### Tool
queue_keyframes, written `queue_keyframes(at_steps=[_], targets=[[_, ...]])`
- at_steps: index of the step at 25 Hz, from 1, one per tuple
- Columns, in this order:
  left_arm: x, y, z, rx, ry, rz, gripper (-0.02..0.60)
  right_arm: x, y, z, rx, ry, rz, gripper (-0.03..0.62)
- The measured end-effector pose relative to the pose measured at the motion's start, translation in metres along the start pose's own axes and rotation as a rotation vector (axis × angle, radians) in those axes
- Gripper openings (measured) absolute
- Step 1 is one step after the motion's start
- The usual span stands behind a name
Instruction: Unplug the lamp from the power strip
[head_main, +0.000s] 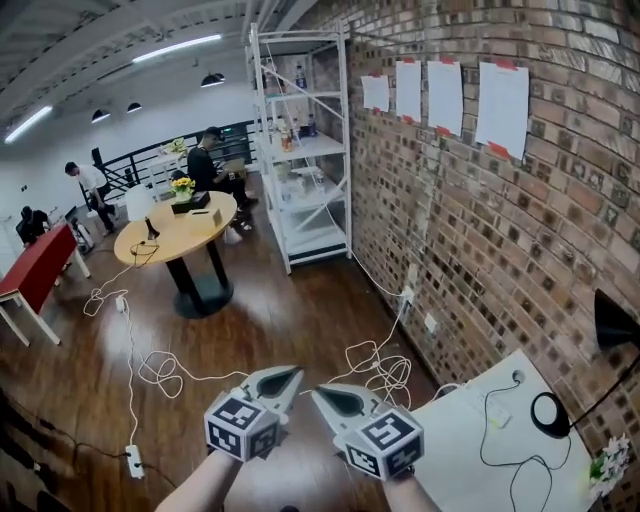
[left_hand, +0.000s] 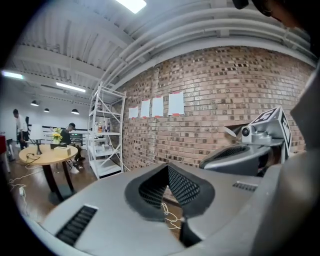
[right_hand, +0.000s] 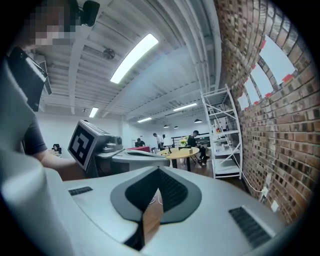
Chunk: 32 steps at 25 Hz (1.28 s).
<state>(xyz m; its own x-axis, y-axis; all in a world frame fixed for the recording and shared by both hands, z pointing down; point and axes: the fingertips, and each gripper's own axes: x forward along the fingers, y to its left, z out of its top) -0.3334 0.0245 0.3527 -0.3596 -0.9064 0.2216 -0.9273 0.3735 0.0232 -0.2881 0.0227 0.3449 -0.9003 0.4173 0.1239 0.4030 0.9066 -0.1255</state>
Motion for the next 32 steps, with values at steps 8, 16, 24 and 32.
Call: queue_keyframes(at_steps=[8, 16, 24, 32], targets=[[-0.085, 0.066, -0.005, -0.004, -0.039, 0.068, 0.003, 0.070, 0.087, 0.018, -0.096, 0.017, 0.072, -0.009], [-0.149, 0.100, -0.020, -0.028, -0.069, 0.085, 0.003, 0.104, 0.154, 0.013, -0.128, 0.003, 0.093, -0.008], [-0.164, 0.080, -0.019, -0.026, -0.102, 0.060, 0.003, 0.076, 0.162, 0.014, -0.145, -0.025, 0.020, -0.008], [-0.136, -0.003, -0.006, 0.026, -0.117, 0.026, 0.003, -0.013, 0.141, 0.014, -0.140, -0.052, -0.009, -0.008]])
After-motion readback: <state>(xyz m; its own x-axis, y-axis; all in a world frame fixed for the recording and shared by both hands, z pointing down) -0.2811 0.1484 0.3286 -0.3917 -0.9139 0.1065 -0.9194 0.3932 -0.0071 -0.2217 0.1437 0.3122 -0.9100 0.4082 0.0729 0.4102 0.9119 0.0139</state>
